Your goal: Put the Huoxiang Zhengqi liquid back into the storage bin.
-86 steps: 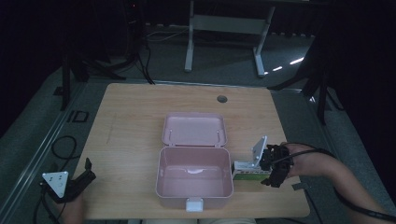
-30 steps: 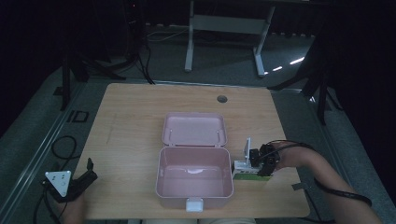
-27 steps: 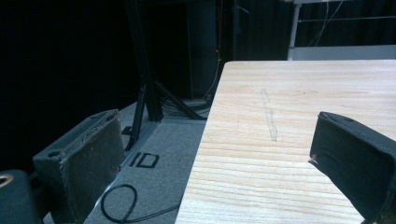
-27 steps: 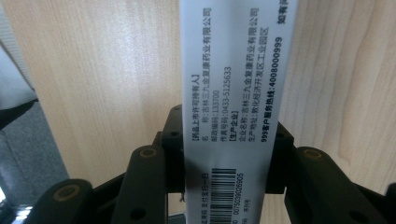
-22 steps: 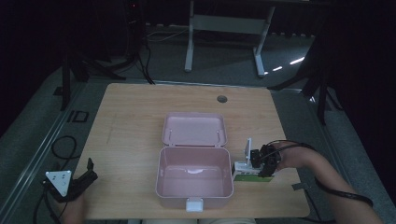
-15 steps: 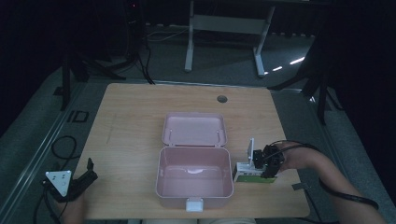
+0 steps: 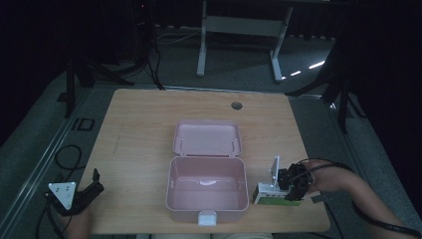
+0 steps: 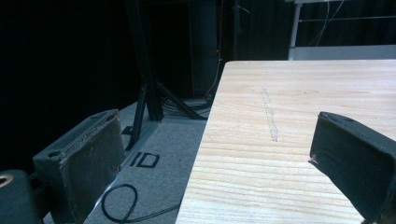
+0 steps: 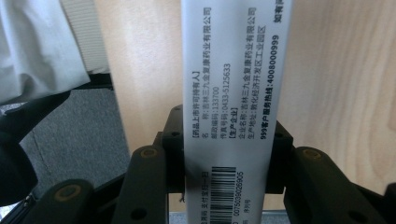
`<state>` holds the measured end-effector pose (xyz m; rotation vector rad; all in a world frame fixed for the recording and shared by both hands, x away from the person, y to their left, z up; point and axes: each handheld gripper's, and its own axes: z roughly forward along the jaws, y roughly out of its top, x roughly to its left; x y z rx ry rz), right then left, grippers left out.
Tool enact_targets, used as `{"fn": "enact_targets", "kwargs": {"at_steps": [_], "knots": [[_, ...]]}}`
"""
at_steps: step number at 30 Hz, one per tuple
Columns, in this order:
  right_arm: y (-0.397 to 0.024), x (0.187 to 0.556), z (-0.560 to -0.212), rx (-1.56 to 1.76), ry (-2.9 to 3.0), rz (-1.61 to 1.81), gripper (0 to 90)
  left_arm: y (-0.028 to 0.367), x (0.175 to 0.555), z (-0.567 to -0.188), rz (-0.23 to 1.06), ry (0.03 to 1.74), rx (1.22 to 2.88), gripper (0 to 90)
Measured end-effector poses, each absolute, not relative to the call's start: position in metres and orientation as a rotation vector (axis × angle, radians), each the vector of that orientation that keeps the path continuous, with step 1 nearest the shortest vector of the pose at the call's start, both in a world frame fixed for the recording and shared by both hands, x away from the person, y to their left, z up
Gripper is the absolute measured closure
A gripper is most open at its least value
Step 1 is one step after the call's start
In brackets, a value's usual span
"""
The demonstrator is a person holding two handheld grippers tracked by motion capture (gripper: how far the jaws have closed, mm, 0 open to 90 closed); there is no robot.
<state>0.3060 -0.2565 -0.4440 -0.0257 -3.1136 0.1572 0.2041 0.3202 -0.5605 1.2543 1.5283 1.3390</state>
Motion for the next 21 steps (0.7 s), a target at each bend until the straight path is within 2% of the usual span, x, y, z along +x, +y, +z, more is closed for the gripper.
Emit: {"fn": "enact_targets", "kwargs": {"at_steps": [14,21], "knots": [[-0.258,0.283,-0.433,-0.003,-3.106,0.136,62.4,0.320,0.204,-0.561,1.338,1.525,1.260,3.2],[-0.258,0.276,-0.411,0.005,-3.145,0.130,62.3,0.320,0.204,-0.561,1.336,1.527,1.257,3.2]]}}
